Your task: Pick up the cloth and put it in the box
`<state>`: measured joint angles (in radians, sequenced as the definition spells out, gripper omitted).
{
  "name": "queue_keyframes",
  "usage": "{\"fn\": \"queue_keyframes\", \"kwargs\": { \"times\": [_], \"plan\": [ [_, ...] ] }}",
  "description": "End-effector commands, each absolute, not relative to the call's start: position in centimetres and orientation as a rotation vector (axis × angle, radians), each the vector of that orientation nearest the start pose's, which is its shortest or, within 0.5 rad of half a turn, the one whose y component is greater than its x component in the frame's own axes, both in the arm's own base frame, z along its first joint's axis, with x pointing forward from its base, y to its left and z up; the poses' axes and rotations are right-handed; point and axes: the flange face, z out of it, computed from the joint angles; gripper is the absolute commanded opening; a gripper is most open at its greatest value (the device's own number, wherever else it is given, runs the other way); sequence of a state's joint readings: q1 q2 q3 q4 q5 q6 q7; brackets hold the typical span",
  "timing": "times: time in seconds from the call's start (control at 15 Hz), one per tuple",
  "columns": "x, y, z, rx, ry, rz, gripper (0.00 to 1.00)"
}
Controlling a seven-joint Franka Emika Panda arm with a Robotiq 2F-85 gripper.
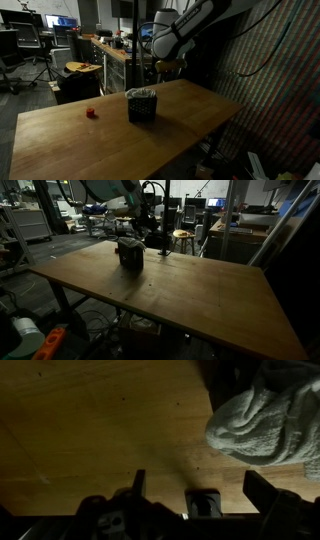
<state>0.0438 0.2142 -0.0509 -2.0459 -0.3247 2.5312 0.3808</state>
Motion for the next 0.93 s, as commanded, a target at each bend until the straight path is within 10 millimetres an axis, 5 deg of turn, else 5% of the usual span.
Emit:
{"fn": "queue_keyframes", "kwargs": {
  "times": [0.0, 0.87],
  "plan": [
    [61.53, -1.09, 35.85, -3.241, 0.277, -0.49, 1.0],
    [60.65, -0.82, 35.06, -3.222, 0.337, -0.368, 1.0]
  ]
}}
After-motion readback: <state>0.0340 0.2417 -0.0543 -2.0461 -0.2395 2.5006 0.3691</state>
